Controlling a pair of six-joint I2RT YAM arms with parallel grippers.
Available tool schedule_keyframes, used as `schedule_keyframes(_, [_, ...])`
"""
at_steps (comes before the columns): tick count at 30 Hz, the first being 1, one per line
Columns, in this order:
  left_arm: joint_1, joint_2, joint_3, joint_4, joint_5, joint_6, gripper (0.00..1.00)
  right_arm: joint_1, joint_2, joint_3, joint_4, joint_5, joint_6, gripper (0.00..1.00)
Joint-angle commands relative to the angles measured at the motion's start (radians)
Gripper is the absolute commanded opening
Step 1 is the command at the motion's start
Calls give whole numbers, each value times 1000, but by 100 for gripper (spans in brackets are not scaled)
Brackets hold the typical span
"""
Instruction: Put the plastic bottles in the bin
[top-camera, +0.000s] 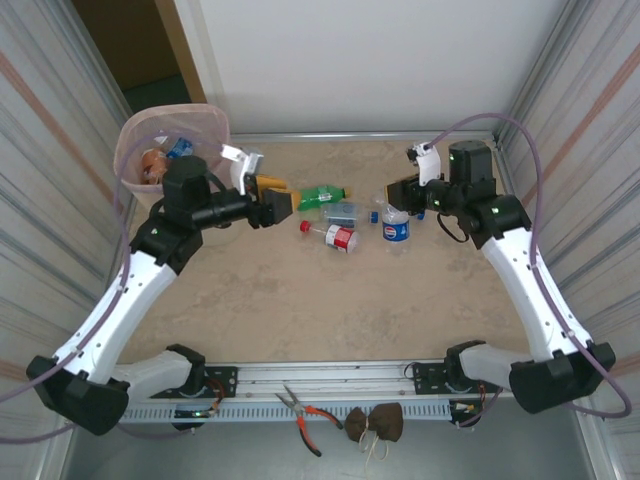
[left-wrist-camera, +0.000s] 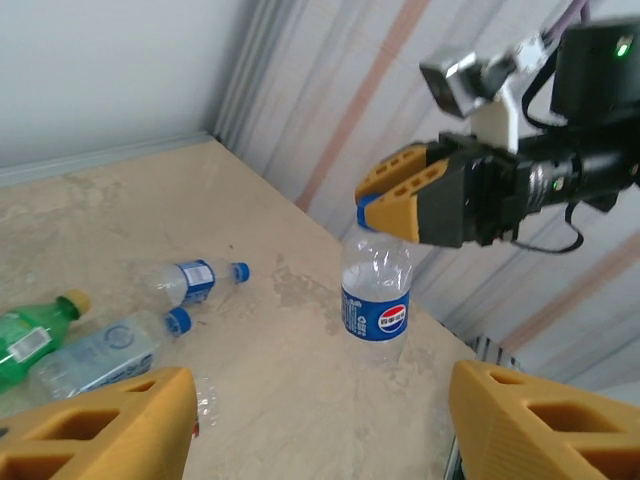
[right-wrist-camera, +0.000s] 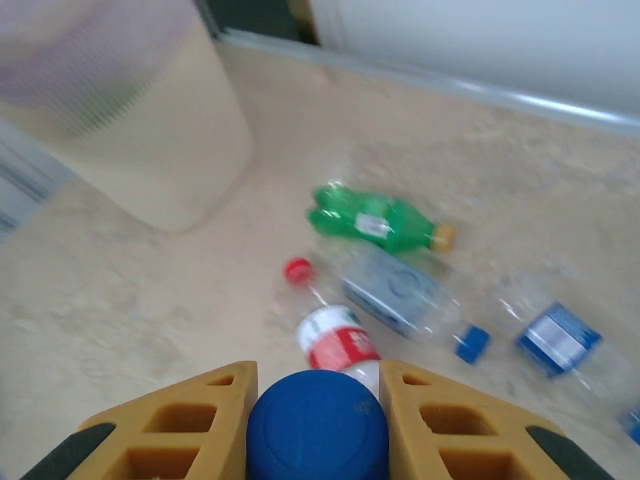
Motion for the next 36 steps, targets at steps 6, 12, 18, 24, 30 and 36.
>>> schedule_keyframes(6, [-129, 112, 121, 48, 65, 101, 76, 17, -100, -44, 240, -219, 157, 27])
schedule_keyframes(12, [-196, 194, 193, 21, 123, 143, 78, 36, -134, -39, 331, -303, 202, 27])
schedule_keyframes(18, [-244, 257, 250, -13, 187, 197, 78, 69, -151, -20, 395, -364, 242, 27])
schedule_keyframes(24, [-284, 302, 295, -58, 212, 251, 76, 98, -146, 5, 432, -384, 289, 27])
schedule_keyframes(30, [-289, 303, 281, -61, 228, 275, 71, 110, -156, 13, 448, -385, 319, 27])
schedule_keyframes(36, [-289, 298, 270, -49, 253, 285, 69, 119, -159, 13, 471, -387, 343, 26])
